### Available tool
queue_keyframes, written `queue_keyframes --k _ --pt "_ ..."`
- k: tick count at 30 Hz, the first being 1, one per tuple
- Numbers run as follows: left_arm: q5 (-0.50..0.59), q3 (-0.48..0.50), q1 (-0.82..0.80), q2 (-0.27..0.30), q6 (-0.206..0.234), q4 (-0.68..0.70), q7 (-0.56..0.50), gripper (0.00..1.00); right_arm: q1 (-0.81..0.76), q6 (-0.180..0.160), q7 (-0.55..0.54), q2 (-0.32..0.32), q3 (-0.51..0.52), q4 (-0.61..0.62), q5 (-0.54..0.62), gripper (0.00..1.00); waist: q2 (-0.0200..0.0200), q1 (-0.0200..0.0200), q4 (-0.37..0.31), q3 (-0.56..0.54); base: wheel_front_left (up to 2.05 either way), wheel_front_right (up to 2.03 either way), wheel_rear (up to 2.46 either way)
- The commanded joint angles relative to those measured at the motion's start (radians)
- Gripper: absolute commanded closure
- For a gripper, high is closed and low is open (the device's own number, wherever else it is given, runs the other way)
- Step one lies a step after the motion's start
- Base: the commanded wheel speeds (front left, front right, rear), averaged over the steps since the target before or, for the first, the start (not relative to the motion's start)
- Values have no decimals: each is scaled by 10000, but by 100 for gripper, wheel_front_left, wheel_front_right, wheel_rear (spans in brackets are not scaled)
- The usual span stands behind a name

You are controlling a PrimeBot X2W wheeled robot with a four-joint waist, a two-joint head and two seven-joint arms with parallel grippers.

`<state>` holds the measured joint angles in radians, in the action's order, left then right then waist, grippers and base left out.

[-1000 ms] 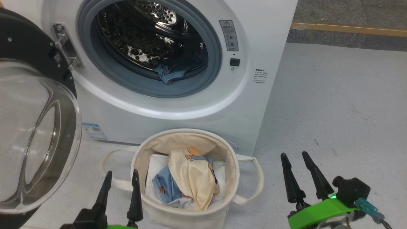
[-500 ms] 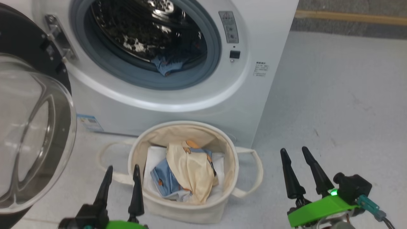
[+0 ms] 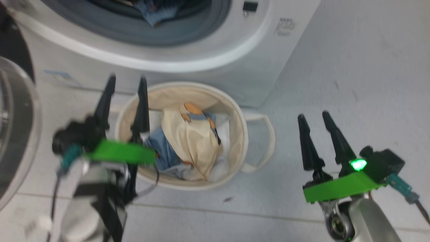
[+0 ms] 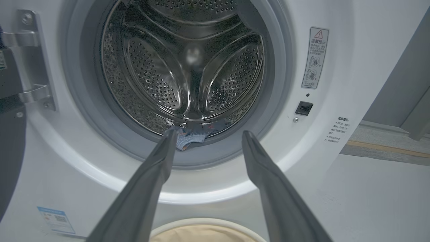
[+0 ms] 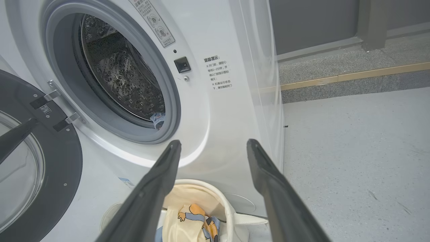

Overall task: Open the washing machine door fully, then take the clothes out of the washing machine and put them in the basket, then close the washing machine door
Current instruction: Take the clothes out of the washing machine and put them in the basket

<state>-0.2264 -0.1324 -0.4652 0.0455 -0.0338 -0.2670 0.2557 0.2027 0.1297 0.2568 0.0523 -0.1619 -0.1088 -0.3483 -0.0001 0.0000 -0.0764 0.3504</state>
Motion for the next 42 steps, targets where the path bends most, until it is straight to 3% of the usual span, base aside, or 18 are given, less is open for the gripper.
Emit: queue_keyframes --k 1,11,19,29,37,42 --pt "-206 390 -756 108 -129 21 -159 0 290 10 49 -20 -222 408 -122 0 1 0 -393 1120 0 0 0" --pt "-782 665 -4646 654 -424 -1868 -1857 0 1221 10 49 -20 -471 661 -570 0 1 0 -991 2886 0 0 0" --pt "-955 844 -6879 1111 -202 -3821 -3201 0 1513 10 49 -20 -907 776 -1013 0 1 0 -1521 3275 0 0 0" --pt "-100 570 -8662 1774 900 -6070 -3160 0 1505 10 49 -20 -913 1052 -1273 0 1 0 -1976 3619 0 0 0" --pt "-262 711 -9518 1787 1232 -7407 -3084 0 1494 10 49 -20 -1060 1211 -1341 0 1 0 -2177 3900 0 0 0" --pt "-318 641 -10016 1689 1130 -7958 -2669 0 1457 10 49 -20 -1132 1243 -1348 0 1 0 -2254 4046 0 0 0"
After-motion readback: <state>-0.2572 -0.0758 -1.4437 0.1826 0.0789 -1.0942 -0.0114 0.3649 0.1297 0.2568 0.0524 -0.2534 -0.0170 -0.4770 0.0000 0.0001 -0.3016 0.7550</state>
